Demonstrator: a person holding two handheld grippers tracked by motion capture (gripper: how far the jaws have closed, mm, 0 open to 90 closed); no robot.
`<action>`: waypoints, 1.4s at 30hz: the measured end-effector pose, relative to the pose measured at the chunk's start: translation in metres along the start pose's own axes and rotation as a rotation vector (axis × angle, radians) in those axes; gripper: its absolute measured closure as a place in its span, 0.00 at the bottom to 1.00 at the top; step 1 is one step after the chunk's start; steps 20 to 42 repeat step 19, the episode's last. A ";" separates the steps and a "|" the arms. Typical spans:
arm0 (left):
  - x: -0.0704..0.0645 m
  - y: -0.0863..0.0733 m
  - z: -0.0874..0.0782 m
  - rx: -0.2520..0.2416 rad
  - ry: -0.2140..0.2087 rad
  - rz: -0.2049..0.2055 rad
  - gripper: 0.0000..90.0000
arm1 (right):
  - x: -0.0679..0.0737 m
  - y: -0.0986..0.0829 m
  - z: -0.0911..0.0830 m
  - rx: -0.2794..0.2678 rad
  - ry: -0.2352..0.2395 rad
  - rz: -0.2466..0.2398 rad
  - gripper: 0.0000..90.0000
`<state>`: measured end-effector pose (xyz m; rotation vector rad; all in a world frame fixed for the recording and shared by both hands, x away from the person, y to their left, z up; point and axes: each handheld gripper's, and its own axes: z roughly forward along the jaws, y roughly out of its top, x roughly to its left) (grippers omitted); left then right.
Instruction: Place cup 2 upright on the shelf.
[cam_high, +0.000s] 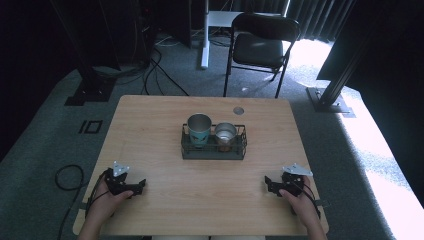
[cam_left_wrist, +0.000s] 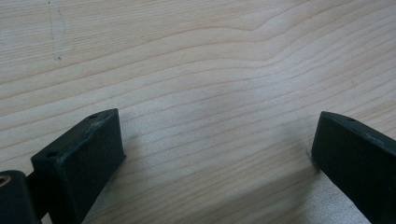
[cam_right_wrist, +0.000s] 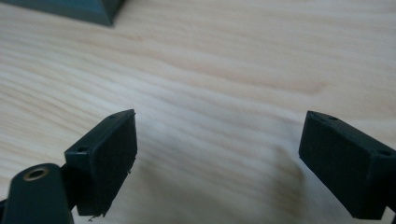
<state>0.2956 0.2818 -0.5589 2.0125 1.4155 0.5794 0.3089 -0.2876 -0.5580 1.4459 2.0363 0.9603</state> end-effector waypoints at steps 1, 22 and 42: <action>0.000 0.000 0.000 0.000 0.000 0.000 0.03 | -0.001 -0.001 -0.001 0.011 -0.005 0.003 0.12; 0.000 0.000 0.000 -0.001 0.000 0.000 0.03 | -0.007 -0.012 -0.011 0.055 -0.061 0.031 0.12; 0.000 0.000 0.000 -0.001 0.000 0.000 0.03 | -0.007 -0.012 -0.011 0.055 -0.061 0.031 0.12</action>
